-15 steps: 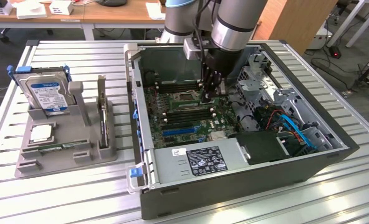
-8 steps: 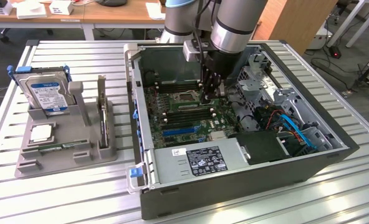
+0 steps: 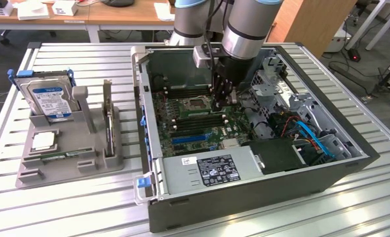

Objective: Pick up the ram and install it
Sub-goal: 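Insert the ram into the slot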

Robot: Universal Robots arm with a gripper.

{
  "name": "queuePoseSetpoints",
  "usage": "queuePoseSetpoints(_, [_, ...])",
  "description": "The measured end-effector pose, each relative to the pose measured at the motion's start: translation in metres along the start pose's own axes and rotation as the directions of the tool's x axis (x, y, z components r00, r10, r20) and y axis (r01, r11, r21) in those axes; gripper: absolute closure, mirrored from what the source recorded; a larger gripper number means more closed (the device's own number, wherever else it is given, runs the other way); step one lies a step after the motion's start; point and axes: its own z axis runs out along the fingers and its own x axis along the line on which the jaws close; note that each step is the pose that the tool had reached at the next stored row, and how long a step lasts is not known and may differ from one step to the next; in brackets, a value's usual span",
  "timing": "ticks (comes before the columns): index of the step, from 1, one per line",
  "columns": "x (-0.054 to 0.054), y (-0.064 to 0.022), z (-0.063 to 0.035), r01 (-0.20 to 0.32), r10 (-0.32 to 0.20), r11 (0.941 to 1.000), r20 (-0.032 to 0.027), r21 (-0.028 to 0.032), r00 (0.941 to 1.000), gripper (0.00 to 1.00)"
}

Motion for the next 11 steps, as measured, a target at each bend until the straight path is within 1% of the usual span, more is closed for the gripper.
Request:
queuePoseSetpoints(7, [0.0002, -0.0003, 0.0058, -0.004, 0.004, 1.0000, 0.0002, 0.0002, 1.0000, 0.89])
queuePoseSetpoints(11, [0.0003, -0.0003, 0.0063, -0.005, 0.005, 1.0000, 0.0001, 0.0002, 1.0000, 0.89])
